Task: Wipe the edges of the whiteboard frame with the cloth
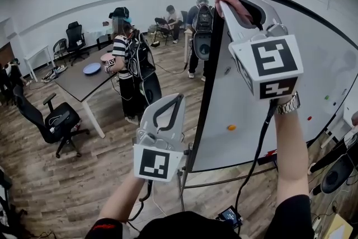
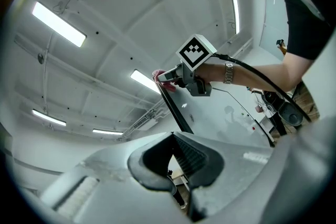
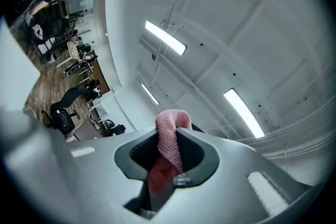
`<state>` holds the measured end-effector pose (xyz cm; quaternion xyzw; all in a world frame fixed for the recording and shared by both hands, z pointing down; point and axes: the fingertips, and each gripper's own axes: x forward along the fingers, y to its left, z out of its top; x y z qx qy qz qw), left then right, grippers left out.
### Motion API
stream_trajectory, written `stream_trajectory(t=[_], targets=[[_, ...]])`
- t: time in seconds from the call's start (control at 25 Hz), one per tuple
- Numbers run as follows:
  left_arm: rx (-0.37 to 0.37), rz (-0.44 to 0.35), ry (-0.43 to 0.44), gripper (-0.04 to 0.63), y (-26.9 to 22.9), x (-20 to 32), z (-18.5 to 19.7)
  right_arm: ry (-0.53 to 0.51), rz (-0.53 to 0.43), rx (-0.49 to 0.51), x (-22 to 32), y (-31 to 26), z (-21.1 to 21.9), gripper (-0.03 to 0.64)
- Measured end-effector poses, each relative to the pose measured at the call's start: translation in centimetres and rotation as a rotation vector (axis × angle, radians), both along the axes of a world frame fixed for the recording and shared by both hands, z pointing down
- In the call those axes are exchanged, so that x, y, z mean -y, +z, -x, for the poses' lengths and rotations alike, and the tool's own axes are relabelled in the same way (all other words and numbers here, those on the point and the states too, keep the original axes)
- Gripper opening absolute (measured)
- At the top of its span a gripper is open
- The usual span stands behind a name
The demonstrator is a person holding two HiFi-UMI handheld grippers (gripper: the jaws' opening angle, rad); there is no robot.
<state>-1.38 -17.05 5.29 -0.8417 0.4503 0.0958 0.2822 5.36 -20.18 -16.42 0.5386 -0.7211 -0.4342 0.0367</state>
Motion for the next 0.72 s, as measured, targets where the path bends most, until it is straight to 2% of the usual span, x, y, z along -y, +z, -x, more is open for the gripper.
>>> stream_trajectory(t=[0.72], targets=[[0.001, 0.033, 0.042, 0.0, 1.5, 0.1, -0.3, 0.02, 0.025, 0.032, 0.5, 2.1, -0.8, 0.064]])
